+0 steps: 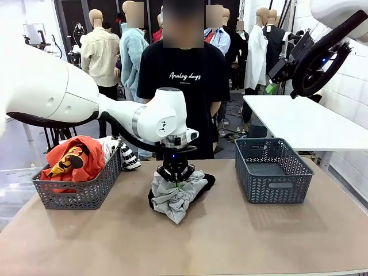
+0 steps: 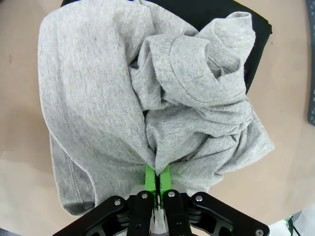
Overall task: Sort the tops and bottoms.
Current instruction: Lift clothes from the center of the table with your left hand, then sort the clothes according to human instructions.
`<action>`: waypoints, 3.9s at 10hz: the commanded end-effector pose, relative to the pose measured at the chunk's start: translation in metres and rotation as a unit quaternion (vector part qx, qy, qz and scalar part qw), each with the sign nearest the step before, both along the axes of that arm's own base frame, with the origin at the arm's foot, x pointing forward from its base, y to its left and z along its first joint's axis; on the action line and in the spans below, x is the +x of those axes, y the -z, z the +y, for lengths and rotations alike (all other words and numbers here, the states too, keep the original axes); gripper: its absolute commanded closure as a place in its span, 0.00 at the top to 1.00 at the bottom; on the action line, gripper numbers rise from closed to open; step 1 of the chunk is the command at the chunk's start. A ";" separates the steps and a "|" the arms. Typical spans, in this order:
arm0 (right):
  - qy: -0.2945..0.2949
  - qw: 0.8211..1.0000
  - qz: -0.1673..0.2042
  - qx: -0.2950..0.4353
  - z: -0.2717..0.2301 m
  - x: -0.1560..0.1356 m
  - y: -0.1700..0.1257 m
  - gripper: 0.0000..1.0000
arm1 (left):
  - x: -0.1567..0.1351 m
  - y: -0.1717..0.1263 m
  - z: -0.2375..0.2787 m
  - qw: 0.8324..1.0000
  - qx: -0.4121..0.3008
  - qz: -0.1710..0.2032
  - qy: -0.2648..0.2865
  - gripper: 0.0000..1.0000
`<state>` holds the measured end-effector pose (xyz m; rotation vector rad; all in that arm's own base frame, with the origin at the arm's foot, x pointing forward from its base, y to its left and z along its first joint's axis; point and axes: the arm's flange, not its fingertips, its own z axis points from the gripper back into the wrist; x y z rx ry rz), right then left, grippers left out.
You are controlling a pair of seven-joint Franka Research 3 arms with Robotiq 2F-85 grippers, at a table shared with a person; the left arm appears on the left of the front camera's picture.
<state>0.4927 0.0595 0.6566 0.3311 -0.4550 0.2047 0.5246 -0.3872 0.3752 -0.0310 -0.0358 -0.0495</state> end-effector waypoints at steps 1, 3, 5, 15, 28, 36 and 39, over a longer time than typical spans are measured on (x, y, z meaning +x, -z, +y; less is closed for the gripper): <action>0.007 1.000 0.009 -0.008 0.002 0.001 -0.002 1.00 | 0.024 -0.052 0.015 1.000 0.003 -0.002 0.013 0.00; 0.007 1.000 0.009 -0.008 0.002 0.001 -0.002 1.00 | 0.055 -0.163 0.058 0.996 -0.010 -0.090 -0.019 0.00; 0.007 1.000 0.009 -0.008 0.002 0.001 -0.002 1.00 | 0.060 -0.209 0.066 0.992 -0.035 -0.115 -0.025 0.00; 0.007 1.000 0.009 -0.008 0.002 0.001 -0.002 1.00 | 0.033 -0.263 0.039 0.982 -0.073 -0.171 0.018 0.00; 0.007 1.000 0.009 -0.008 0.002 0.001 -0.002 1.00 | 0.033 -0.263 0.039 0.982 -0.073 -0.171 0.018 0.00; 0.007 1.000 0.009 -0.008 0.002 0.001 -0.002 1.00 | 0.033 -0.263 0.039 0.982 -0.073 -0.171 0.018 0.00; 0.007 1.000 0.009 -0.008 0.002 0.001 -0.002 1.00 | 0.033 -0.263 0.039 0.982 -0.073 -0.171 0.018 0.00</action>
